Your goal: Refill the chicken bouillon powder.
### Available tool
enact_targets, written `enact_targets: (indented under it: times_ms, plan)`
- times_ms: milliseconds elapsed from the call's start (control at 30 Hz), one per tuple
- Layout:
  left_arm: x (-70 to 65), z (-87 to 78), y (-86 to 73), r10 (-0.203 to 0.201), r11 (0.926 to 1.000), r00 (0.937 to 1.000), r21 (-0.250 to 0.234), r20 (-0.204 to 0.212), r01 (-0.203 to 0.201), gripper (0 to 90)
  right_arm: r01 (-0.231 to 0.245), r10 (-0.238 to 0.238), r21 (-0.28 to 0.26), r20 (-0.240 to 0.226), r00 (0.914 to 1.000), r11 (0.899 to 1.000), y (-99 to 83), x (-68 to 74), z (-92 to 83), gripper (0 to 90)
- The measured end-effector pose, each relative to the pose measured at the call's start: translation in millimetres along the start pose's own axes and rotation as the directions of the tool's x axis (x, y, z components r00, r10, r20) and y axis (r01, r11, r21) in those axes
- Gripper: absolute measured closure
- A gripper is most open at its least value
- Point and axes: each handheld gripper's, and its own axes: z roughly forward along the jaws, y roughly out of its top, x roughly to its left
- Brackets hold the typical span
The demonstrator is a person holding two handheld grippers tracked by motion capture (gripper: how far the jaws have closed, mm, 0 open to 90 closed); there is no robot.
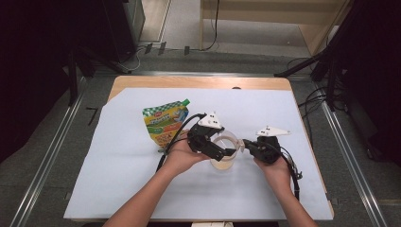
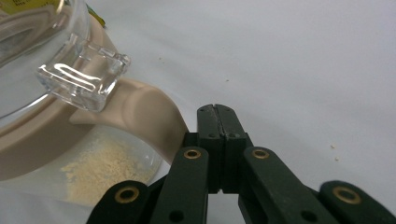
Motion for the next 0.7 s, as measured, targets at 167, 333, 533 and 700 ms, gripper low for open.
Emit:
enact_targets:
  times_ms: [167, 333, 533, 700]
  plan:
    - [-2.0, 2.0, 11.3, 0.003, 0.9999, 1.0000, -0.016, 0.003, -0.003, 13.0, -0.003, 0.003, 0.000, -0.001, 1.0000, 1.000, -0.1, 0.4, -0.2, 90.0]
    - [-3.7, 7.4, 20.1, -0.010, 0.9995, 0.9999, -0.029, 0.007, 0.010, 12.9, -0.006, 0.006, 0.000, -0.002, 1.0000, 1.000, -0.1, 0.5, -0.3, 90.0]
    - [-6.3, 13.1, 29.1, -0.014, 0.9996, 0.9999, -0.023, -0.002, 0.014, 12.9, -0.014, 0.014, -0.004, -0.014, 0.9998, 1.000, 0.2, -0.2, -1.3, 90.0]
    - [-5.7, 16.7, 32.2, -0.016, 0.9996, 0.9999, -0.025, 0.003, 0.016, 12.9, -0.021, 0.021, -0.007, -0.025, 0.9995, 1.000, -0.1, -1.6, -2.2, 90.0]
